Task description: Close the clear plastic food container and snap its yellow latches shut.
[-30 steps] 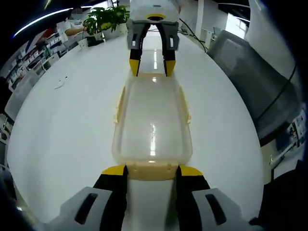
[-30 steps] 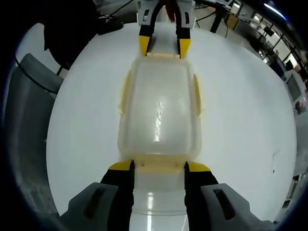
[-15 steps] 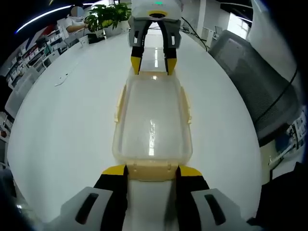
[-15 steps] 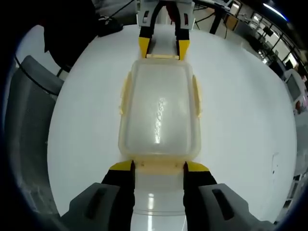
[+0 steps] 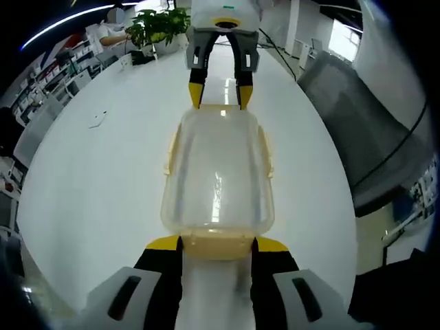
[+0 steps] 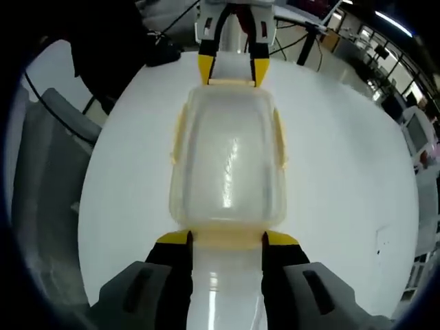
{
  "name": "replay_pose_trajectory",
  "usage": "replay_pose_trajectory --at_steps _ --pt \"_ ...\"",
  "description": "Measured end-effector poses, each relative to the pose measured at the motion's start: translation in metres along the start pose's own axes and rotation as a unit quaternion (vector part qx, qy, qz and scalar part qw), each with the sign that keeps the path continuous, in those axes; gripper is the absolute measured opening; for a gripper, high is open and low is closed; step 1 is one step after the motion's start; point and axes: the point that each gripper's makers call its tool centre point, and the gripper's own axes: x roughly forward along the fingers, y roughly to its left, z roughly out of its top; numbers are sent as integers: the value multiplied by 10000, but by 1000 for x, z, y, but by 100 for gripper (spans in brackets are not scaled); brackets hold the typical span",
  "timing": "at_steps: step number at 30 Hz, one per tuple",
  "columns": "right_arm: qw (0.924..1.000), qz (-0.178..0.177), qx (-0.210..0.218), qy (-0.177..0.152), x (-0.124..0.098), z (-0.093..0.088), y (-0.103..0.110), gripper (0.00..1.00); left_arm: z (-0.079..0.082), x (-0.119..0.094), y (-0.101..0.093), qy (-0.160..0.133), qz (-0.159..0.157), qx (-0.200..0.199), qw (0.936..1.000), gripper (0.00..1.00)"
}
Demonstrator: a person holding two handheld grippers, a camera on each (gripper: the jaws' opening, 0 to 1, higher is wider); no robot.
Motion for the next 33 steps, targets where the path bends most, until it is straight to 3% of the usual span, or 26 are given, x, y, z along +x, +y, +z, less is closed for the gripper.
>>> replay_pose_trajectory --at_steps 12,23,33 --pt "9999 -24 -148 0 -41 -4 1 35 39 -23 -8 -16 90 -21 10000 33" --pt "10000 3 -80 54 -76 -45 13 35 90 -13 -16 -49 121 38 9999 33" --pt "9999 -10 44 113 -94 -84 22 35 130 7 -17 -54 86 178 9998 33"
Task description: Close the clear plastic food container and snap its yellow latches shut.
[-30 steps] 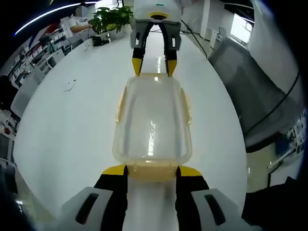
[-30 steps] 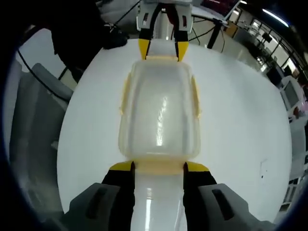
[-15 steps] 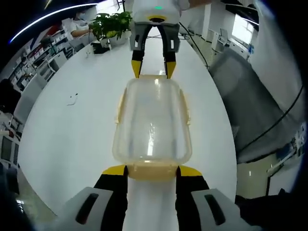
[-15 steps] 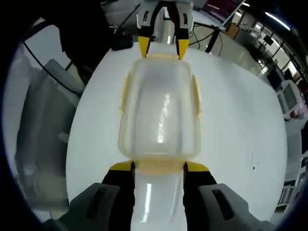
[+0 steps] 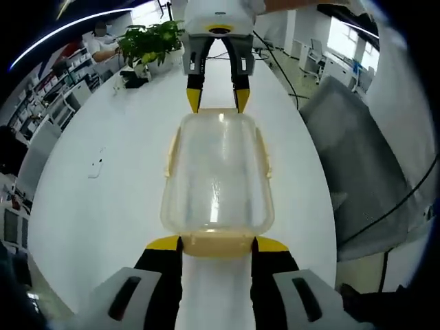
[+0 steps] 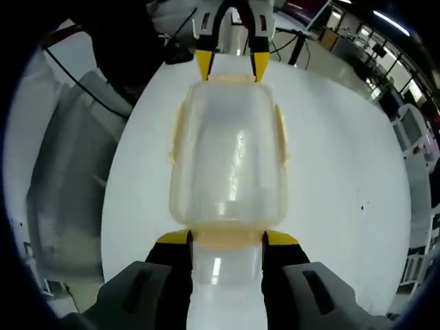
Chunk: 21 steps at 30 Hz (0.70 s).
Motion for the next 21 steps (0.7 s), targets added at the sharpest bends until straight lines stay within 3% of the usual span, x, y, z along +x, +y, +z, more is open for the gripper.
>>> replay_pose_trajectory --at_steps 10,21 --pt "9998 -20 193 64 -14 -42 4 35 36 25 5 -94 -41 167 9998 33" --pt "9994 -11 319 117 -21 -74 8 35 59 48 6 -148 -71 260 9995 33"
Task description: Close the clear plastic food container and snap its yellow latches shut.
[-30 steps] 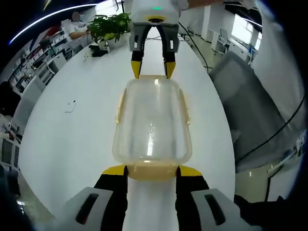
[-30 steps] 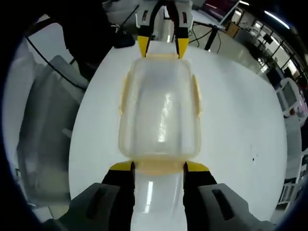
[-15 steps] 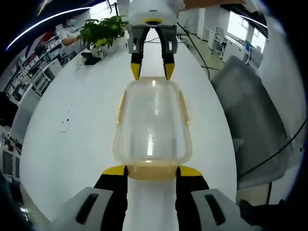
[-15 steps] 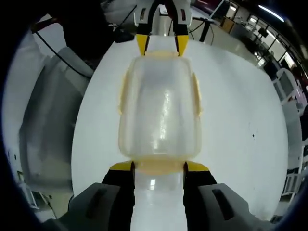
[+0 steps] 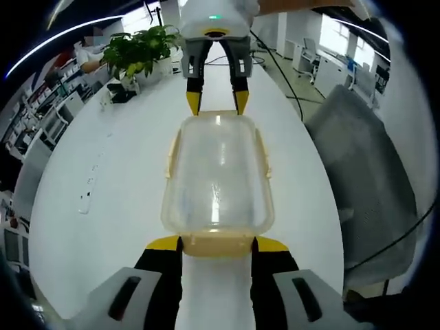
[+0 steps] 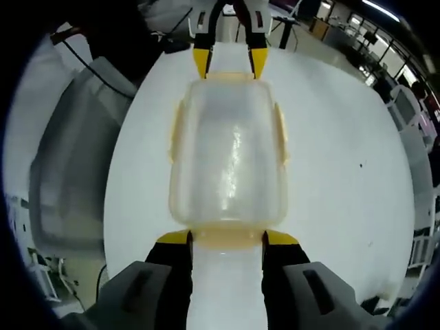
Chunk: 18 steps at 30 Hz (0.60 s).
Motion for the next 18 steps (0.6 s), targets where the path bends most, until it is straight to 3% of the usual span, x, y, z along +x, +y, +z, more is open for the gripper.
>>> replay_pose_trajectory --at_steps 18 --pt "9996 23 51 274 7 -34 -8 36 12 37 6 151 23 62 9999 33"
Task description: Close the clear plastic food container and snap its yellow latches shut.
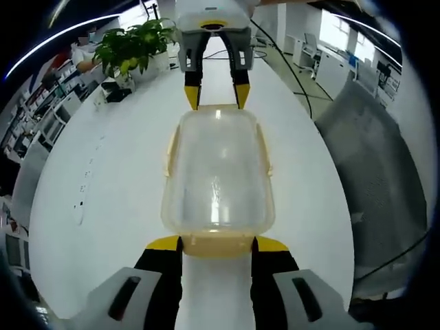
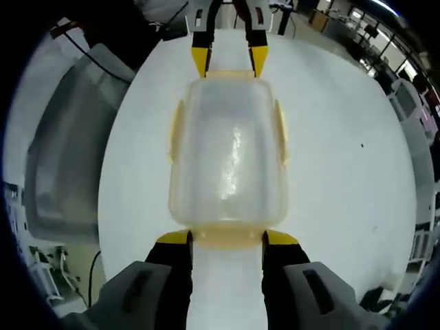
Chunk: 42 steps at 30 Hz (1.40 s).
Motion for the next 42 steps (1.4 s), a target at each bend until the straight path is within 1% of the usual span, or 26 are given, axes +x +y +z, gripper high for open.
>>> replay_pose_trajectory --at_steps 10,18,29,42 --pt "10000 13 -8 72 6 -7 -1 36 -1 11 0 77 -47 -2 10000 33" --pt "10000 58 56 46 10 -7 -1 36 -5 14 0 89 -79 1 9999 33" --pt "9999 86 19 113 12 -7 -1 36 -7 15 -1 17 -107 -82 9999 33" --pt "9998 93 -5 160 12 -8 -2 36 -4 14 -1 -19 -88 -38 10000 33"
